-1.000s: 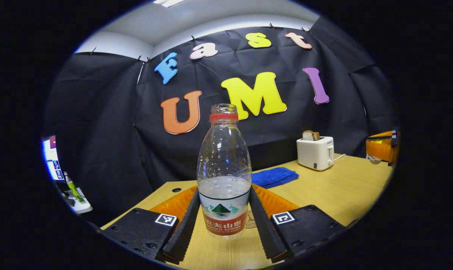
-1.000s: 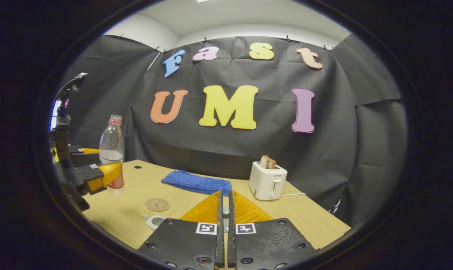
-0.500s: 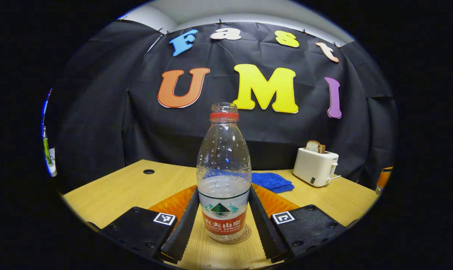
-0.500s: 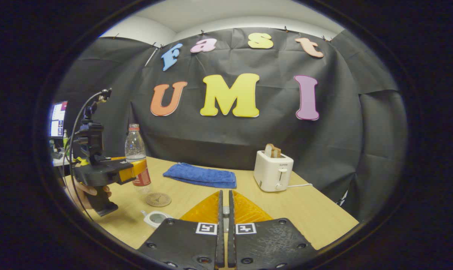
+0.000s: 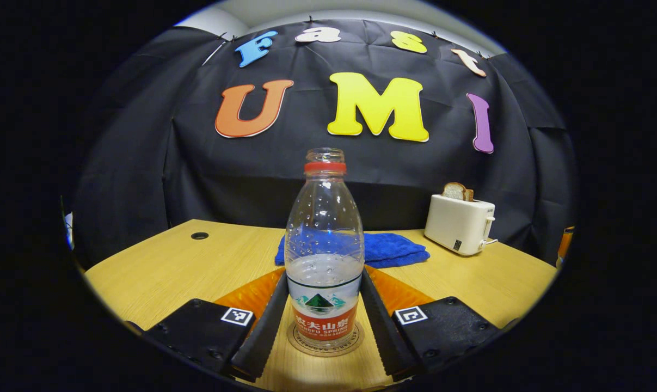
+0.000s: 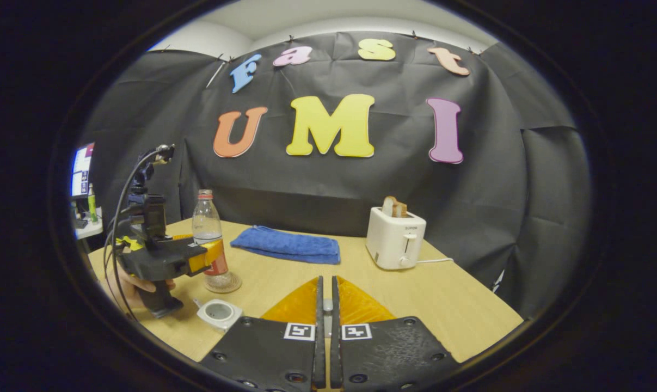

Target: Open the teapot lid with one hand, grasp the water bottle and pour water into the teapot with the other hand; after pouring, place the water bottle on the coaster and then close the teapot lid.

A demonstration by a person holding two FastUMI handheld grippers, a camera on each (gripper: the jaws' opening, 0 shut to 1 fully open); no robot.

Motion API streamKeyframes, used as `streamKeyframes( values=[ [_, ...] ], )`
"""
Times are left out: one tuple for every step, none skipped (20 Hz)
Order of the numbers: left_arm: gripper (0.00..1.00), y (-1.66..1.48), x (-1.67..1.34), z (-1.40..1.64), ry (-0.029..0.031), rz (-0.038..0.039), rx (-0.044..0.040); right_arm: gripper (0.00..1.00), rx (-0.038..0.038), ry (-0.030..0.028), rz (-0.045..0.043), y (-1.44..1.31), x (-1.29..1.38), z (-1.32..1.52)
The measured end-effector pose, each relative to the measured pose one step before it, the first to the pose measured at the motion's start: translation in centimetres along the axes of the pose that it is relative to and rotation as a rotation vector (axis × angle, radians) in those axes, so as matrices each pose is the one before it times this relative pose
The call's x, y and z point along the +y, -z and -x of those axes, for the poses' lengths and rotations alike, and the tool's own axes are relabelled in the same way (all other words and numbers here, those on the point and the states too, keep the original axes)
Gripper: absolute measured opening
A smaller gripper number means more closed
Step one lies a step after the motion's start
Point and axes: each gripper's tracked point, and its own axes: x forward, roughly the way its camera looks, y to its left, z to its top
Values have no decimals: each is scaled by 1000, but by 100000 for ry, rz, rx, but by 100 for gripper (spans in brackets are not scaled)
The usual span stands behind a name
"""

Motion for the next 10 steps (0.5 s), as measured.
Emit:
streamKeyframes(
  values=[
    [80, -52, -8, -20, 182, -17, -155, 4, -88, -155, 354, -33, 137, -4],
    [80, 133, -5, 23, 27, -174, 152, 4, 10, -148, 204, 92, 79, 33],
    [80, 62, -161, -27, 594, -224, 188, 4, 75, -144, 119, -9, 53, -26],
    [81, 366, -294, -87, 1336, -300, 1975, 4, 63, -49, 149, 76, 79, -46],
    [81, 697, -170, -123, 345, -975, 2577, 4, 167, 74, 165, 59, -20, -44],
    [82, 685, -112, -131, -852, -1455, 2191, 3, 164, 59, -60, 70, -57, -14],
    [82, 464, 136, -83, -1074, -1632, 1135, 3, 300, -22, -130, 80, -2, -115],
    [82, 57, 149, 113, -842, -912, 110, 3, 128, 82, -43, 68, -38, -28],
    [82, -126, 48, 87, -233, -284, -369, 3, -139, 225, 145, -27, -110, 20],
    [82, -62, -142, 161, 132, 15, -523, 3, -41, 198, 179, 0, -20, -10]
  ],
)
